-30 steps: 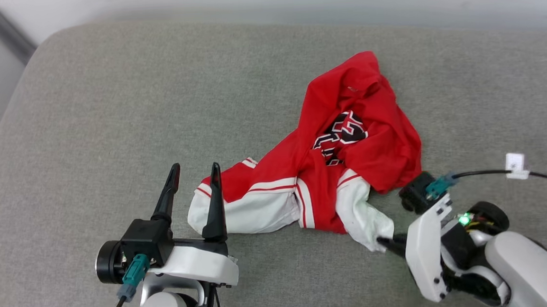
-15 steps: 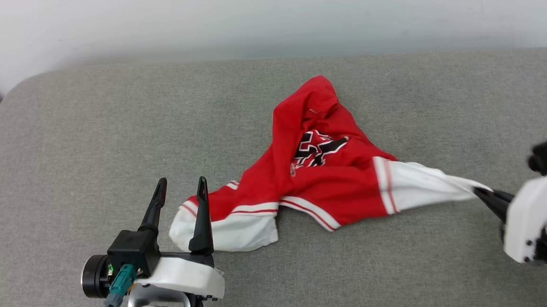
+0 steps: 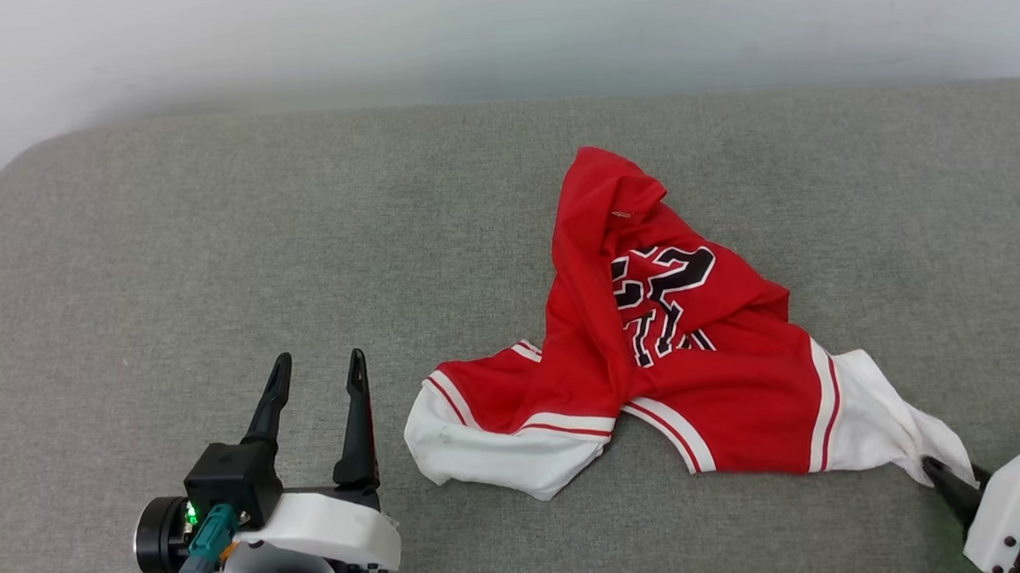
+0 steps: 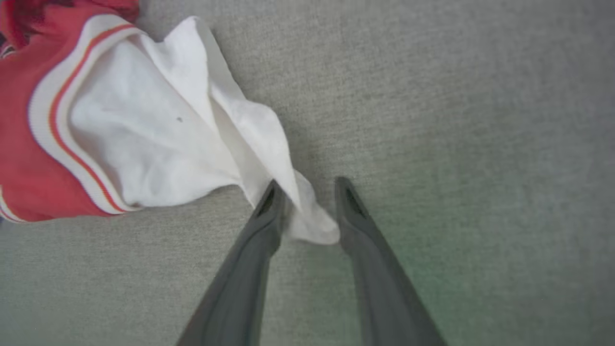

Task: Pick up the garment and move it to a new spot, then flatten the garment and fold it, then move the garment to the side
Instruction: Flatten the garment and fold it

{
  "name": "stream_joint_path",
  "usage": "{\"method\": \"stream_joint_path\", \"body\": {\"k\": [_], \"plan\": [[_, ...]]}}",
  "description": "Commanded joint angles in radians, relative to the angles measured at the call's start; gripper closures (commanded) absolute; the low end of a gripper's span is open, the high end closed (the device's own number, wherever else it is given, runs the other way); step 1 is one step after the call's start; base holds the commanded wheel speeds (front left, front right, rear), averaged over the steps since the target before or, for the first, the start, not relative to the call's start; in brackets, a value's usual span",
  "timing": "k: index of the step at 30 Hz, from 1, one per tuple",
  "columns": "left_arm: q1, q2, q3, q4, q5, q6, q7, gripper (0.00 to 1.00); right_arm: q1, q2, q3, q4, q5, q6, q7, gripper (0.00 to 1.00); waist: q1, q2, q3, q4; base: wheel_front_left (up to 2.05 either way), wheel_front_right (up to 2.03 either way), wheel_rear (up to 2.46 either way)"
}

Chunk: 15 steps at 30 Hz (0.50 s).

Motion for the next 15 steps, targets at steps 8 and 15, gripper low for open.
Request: {"method": "stream_joint_path", "body": {"k": [8,15], "plan": [[0.058,0.019,0.009,0.004,-0.016,0.013,0.008,0.0,0.076,0.029,0.049,-0.141,-0.102,0.0,-0.278,0.0,0.0,0.0,-0.068,-0.006,0.0,0.0,0.0],[0.085,0.031,0.011,0.005,-0.033,0.016,0.028,0.0,0.104,0.061,0.074,-0.251,-0.165,0.0,-0.447,0.0,0.0,0.0,-0.107,-0.008,0.0,0.0,0.0]]}}
